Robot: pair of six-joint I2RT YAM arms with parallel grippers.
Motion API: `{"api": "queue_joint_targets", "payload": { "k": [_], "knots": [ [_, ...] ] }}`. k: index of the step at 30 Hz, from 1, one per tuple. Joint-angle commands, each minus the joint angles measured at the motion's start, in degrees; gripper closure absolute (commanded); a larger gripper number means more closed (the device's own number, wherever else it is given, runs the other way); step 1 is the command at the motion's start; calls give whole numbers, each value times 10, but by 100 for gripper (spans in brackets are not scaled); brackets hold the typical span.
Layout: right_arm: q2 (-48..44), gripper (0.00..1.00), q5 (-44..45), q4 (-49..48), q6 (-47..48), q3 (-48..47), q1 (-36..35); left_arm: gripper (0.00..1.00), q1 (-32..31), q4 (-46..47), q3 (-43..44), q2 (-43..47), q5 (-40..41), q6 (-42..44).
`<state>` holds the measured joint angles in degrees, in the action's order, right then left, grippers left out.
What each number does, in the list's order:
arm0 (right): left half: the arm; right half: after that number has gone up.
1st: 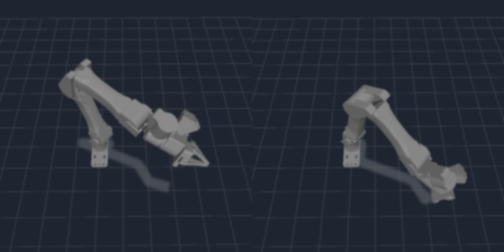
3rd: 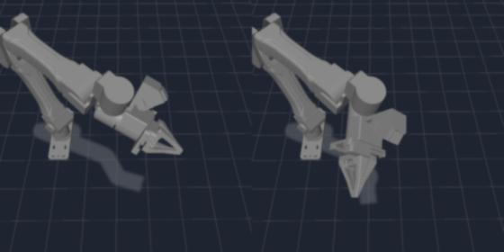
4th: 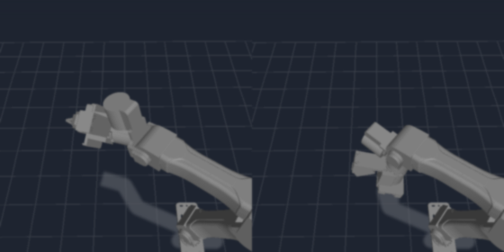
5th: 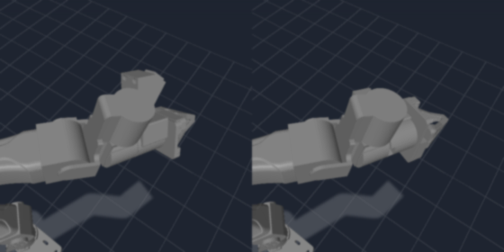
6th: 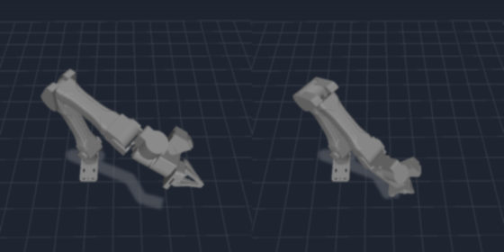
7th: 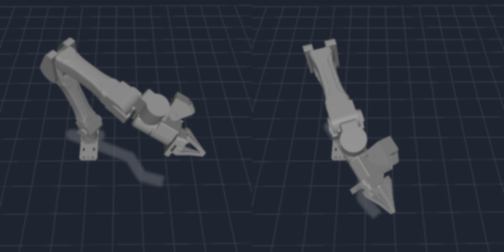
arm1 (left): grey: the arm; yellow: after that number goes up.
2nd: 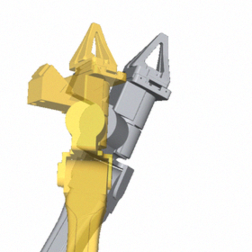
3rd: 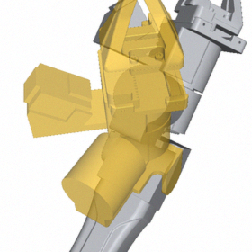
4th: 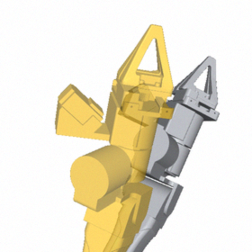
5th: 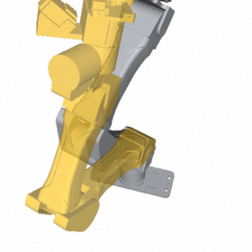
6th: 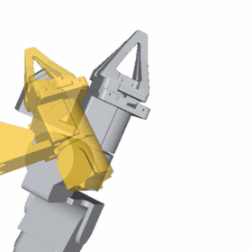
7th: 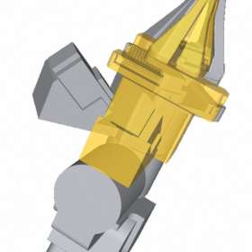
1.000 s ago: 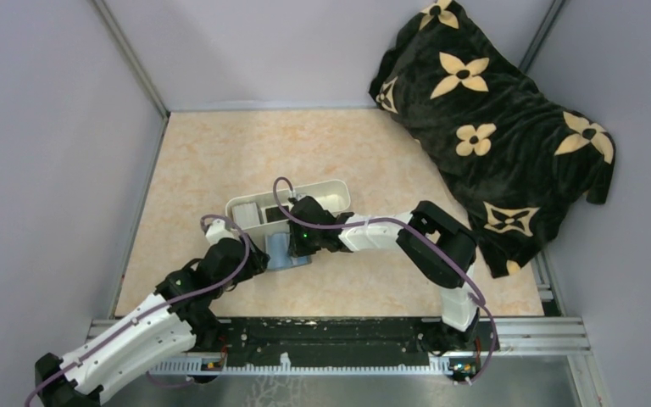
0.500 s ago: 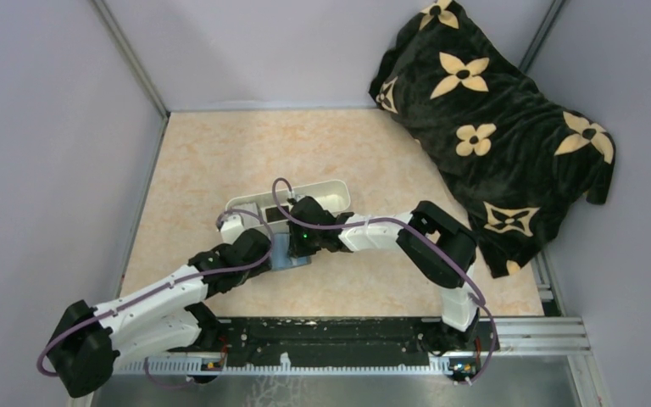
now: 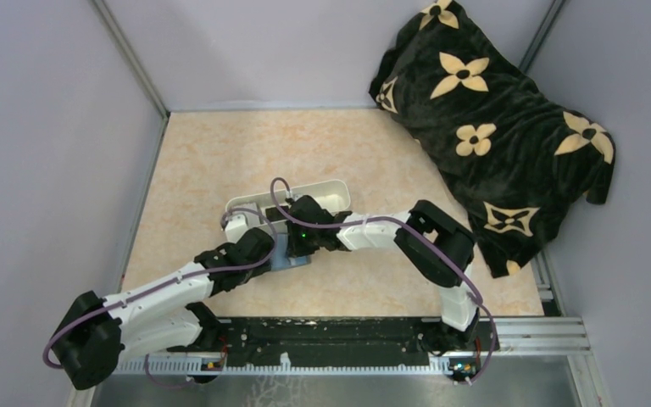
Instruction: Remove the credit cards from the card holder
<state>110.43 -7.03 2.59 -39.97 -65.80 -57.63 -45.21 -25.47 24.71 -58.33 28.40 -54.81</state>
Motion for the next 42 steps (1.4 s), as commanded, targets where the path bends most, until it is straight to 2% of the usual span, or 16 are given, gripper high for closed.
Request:
{"api": "queue_joint_targets", "payload": {
  "k": [1,4,5,11,29,42],
  "knots": [
    [23,100,-10,1,11,-23,-4,61,2,10,-21,18,-6,-10],
    [27,100,-14,-1,11,-29,-5,96,3,13,-43,32,-13,-10],
    [28,100,-16,-1,10,-31,-5,100,3,14,-50,37,-15,-13],
    [40,100,-22,2,12,-49,-9,100,3,30,-81,52,-35,-8],
    [59,100,-34,15,16,-103,-32,100,3,45,-86,53,-49,6],
    [57,100,-31,23,23,-128,-37,100,3,15,-72,90,-69,5]
  ]
}}
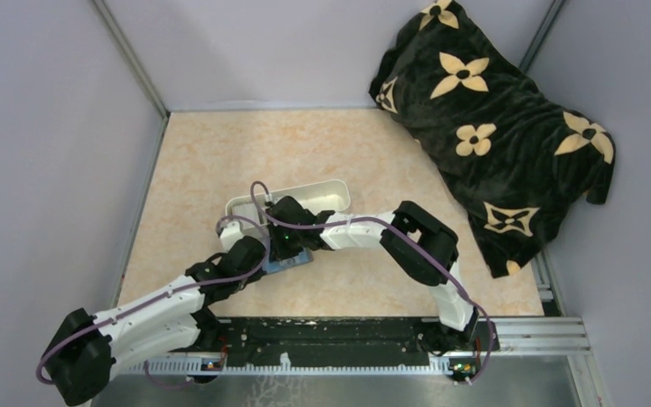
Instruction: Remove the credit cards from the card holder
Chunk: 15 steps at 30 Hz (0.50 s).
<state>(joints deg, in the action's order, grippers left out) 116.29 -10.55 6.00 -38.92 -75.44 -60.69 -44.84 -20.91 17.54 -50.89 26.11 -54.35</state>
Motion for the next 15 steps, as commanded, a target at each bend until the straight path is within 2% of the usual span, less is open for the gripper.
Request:
{"api": "queue_joint_targets", "payload": {
  "k": [1,11,15],
  "knots": [
    [-1,100,5,-9,13,-33,-7,100,-1,-42,7,25,-48,0],
    [8,100,0,-16,13,-36,-8,100,-2,-176,127,169,-43,-9],
    [8,100,0,-11,16,-47,-8,100,-1,-207,161,199,-35,1]
  ]
}}
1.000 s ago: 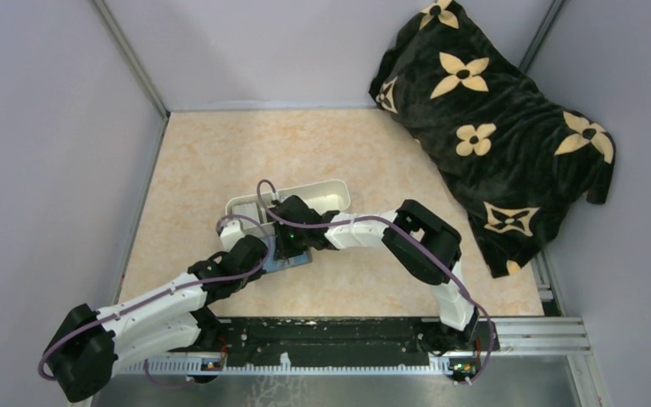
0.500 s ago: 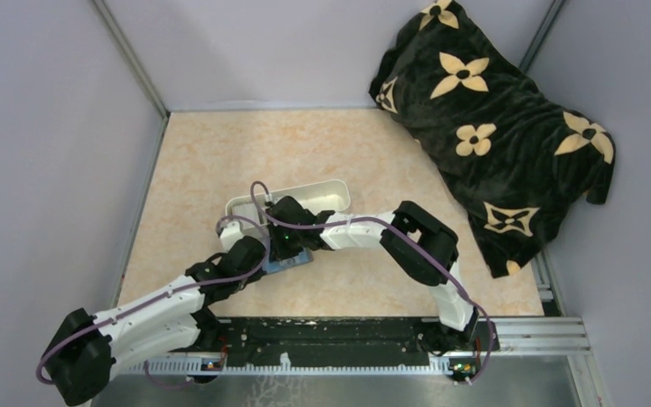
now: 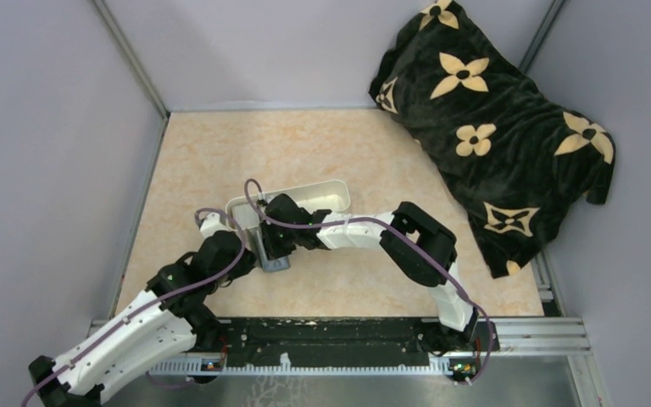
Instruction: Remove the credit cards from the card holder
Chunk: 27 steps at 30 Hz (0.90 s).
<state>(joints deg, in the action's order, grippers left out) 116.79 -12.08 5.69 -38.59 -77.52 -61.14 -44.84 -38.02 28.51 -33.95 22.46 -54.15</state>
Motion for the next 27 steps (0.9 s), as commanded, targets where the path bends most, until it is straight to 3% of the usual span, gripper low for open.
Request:
{"api": "queue_joint_targets", "payload": {
  "k": [1,14,17,21,25,27],
  "knots": [
    [4,100,17,-7,14,-28,-4,100,-1,-42,56,30,2,0],
    [35,100,11,-21,9,-21,-5,100,-1,-88,49,42,-2,-12],
    [51,100,6,-23,8,-19,-5,88,-2,-86,59,31,-13,-6],
    [67,100,2,-29,8,-7,-6,79,-1,-99,95,7,-29,-5],
    [78,100,-3,-37,7,11,-6,57,-1,-99,96,2,-33,-2],
    [81,100,-5,-39,6,20,-6,54,-2,-101,91,4,-36,-6]
  ]
}}
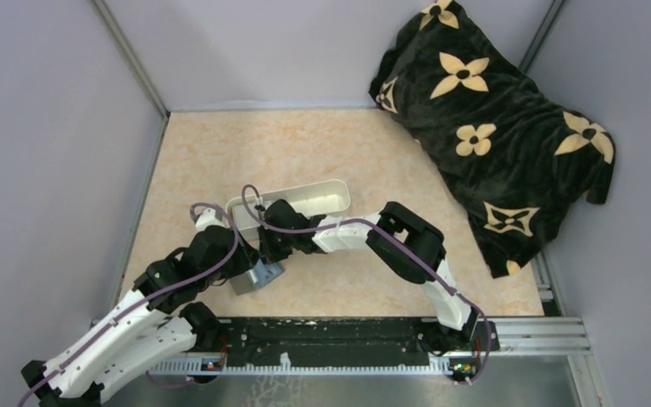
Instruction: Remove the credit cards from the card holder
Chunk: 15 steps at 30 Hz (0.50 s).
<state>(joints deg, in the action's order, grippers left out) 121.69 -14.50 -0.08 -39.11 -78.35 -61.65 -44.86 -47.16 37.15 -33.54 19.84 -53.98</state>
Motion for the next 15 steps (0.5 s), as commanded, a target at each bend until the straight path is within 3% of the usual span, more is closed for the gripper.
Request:
{"api": "queue_joint_targets", "payload": {
  "k": [1,7,15],
  "knots": [
    [33,100,19,19,10,32,-1,54,-1,-10,2,2,-12,-11],
    [25,100,28,27,14,50,-1,55,-1,4,12,30,-14,-4],
    [-5,100,80,66,20,71,-8,58,-1,31,14,-14,-13,15]
  ]
}}
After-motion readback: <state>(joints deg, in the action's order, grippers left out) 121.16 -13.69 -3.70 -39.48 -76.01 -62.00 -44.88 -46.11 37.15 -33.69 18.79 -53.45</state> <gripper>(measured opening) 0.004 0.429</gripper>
